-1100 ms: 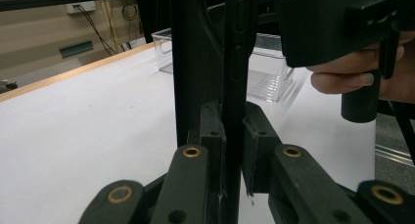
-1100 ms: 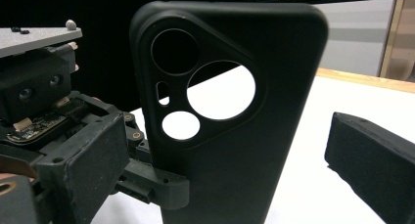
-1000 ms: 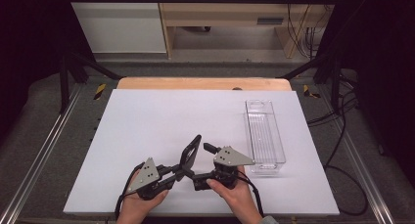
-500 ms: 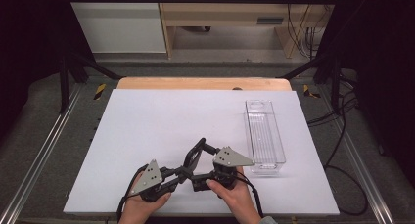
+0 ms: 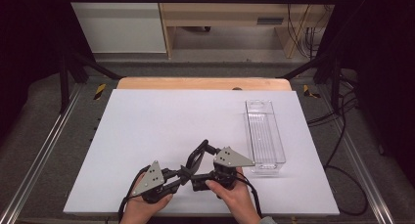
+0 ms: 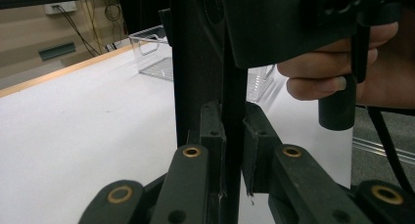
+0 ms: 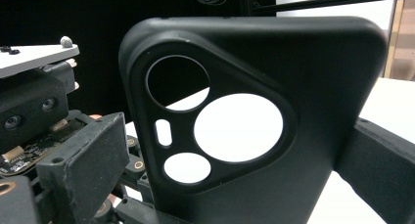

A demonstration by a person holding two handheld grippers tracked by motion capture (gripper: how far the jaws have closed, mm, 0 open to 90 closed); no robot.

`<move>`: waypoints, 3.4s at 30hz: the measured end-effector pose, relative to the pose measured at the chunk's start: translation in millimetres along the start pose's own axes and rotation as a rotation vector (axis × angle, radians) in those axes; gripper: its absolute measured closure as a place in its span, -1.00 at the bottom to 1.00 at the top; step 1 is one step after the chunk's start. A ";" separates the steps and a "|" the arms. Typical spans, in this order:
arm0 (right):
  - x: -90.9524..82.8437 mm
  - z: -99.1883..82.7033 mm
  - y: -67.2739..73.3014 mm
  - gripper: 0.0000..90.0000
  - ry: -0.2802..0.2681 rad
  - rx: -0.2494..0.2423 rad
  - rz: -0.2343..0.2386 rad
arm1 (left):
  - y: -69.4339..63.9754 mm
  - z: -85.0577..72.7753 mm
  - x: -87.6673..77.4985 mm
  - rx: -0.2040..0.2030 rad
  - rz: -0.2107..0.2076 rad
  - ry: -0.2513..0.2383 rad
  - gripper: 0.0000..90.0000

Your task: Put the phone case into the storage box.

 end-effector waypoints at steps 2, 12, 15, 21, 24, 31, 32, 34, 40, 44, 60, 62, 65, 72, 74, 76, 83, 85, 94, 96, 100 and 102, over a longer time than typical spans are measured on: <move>0.2 -0.6 0.3 -0.93 -0.003 -0.002 -0.006 | -0.7 0.0 0.6 0.001 -0.002 0.001 0.82; 1.5 0.8 -0.3 -0.86 -0.016 0.034 -0.026 | -0.2 0.4 -1.2 -0.013 -0.007 -0.014 0.82; 1.9 0.6 -0.2 -0.86 -0.019 0.050 -0.024 | -0.3 0.5 -1.1 -0.013 -0.007 -0.015 0.82; 2.5 -0.3 -1.7 -0.86 -0.017 0.062 -0.030 | -0.6 0.7 -1.3 -0.010 -0.005 -0.014 0.82; 1.8 0.5 -2.5 -0.86 -0.021 0.064 -0.033 | -0.6 0.9 -0.5 -0.009 -0.007 -0.013 0.82; 1.6 0.1 -3.8 -0.84 -0.026 0.085 -0.041 | -1.3 0.1 1.0 -0.010 -0.011 -0.008 0.82; 1.6 0.1 -3.8 -0.84 -0.026 0.085 -0.041 | -1.2 0.1 1.2 -0.011 -0.012 -0.007 0.82; 1.1 -0.1 -3.6 -0.82 -0.025 0.084 -0.041 | -1.2 0.2 1.5 -0.010 -0.011 -0.008 0.82; 2.1 0.4 -3.7 -0.83 -0.027 0.088 -0.045 | -1.3 -0.1 1.6 -0.009 -0.015 -0.006 0.82; 3.3 -0.8 -2.8 -0.82 -0.022 0.095 -0.040 | -1.3 -1.5 0.6 -0.014 -0.014 -0.006 0.82; 0.3 -0.3 -4.7 -0.78 -0.029 0.092 -0.058 | -1.5 -0.6 3.4 -0.010 -0.017 -0.005 0.82; -1.1 0.6 -5.2 -0.78 -0.029 0.092 -0.056 | -1.9 -1.8 4.5 -0.009 -0.020 0.001 0.82; 1.5 0.1 -5.7 -0.79 -0.028 0.098 -0.055 | -1.7 -2.7 3.5 -0.011 -0.017 0.002 0.82; 4.1 -1.3 -3.3 -0.80 -0.021 0.103 -0.047 | -0.1 -2.5 -0.7 -0.016 -0.010 -0.009 0.82; 4.9 -2.7 -2.6 -0.81 -0.011 0.105 -0.041 | 0.4 -2.0 -1.2 -0.017 -0.009 -0.010 0.82; 5.0 -3.0 -2.4 -0.81 -0.011 0.106 -0.040 | 0.8 -1.5 -1.4 -0.017 -0.008 -0.013 0.82; 3.6 -3.6 -3.3 -0.80 -0.009 0.102 -0.039 | -0.5 -2.2 1.1 -0.018 -0.013 -0.010 0.82; 3.7 -3.1 -4.0 -0.79 -0.010 0.107 -0.038 | -0.7 -2.5 1.0 -0.019 -0.014 -0.010 0.82; 5.0 -4.1 -2.9 -0.77 -0.008 0.108 -0.036 | 0.0 -2.0 -0.1 -0.025 -0.012 -0.017 0.82; 4.7 -3.9 -3.1 -0.76 -0.010 0.109 -0.037 | 0.0 -1.9 -0.1 -0.024 -0.011 -0.017 0.82; 4.8 -4.0 -3.3 -0.76 -0.008 0.105 -0.037 | 0.1 -2.3 -0.2 -0.023 -0.006 -0.016 0.82; 5.0 -4.1 -3.1 -0.75 -0.007 0.105 -0.037 | 0.2 -2.2 -0.4 -0.022 -0.004 -0.017 0.82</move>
Point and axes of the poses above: each handheld gripper's, and its own axes: x roughly forward along the jaws, z roughly out of its top, y roughly to its left, the point moved 5 cm from there along x, roughly forward along the jaws, and after that the axes turned 11 degrees about -z, right-handed, at the moved point
